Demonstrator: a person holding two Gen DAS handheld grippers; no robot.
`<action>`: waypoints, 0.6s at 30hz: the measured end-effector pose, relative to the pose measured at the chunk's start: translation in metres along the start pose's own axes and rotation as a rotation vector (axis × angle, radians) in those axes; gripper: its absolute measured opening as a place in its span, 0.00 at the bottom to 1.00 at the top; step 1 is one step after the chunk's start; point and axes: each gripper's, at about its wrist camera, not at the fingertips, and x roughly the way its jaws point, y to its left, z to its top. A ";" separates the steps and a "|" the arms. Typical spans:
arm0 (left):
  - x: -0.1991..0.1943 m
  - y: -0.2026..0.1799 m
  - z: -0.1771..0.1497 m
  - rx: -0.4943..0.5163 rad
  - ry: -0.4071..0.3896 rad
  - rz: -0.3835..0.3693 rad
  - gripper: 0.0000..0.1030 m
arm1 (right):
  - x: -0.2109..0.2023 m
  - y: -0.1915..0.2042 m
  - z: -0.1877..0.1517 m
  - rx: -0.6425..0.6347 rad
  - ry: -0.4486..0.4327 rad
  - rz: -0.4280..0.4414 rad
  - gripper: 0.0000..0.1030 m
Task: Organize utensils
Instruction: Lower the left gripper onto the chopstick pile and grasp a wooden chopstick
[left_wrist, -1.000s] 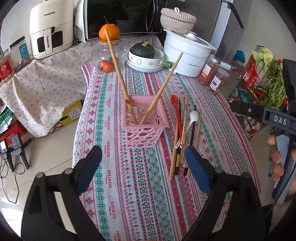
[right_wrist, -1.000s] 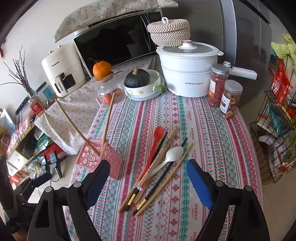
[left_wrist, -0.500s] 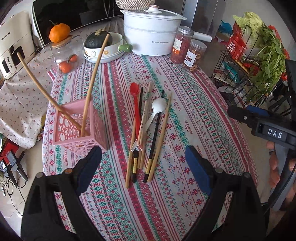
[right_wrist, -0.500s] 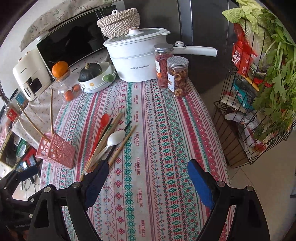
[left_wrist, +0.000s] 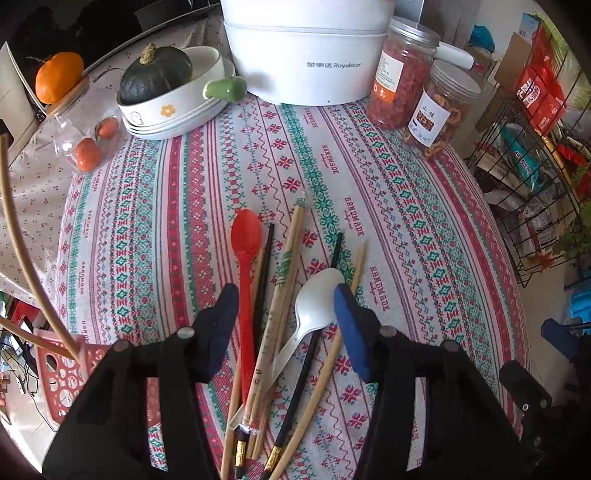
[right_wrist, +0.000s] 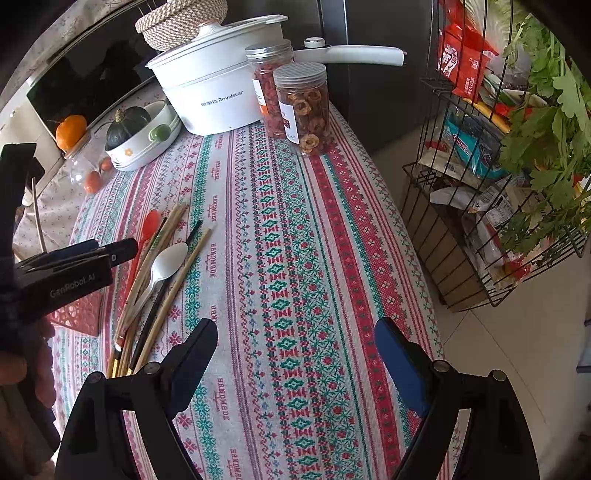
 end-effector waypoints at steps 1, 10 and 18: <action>0.007 0.000 0.003 -0.005 0.010 -0.001 0.41 | 0.002 -0.001 0.001 0.000 0.003 0.000 0.86; 0.052 -0.004 0.024 -0.013 0.065 0.029 0.22 | 0.010 -0.007 0.003 -0.006 0.021 -0.005 0.86; 0.044 0.001 0.023 -0.025 0.052 0.016 0.05 | 0.017 -0.008 0.003 0.001 0.041 -0.012 0.86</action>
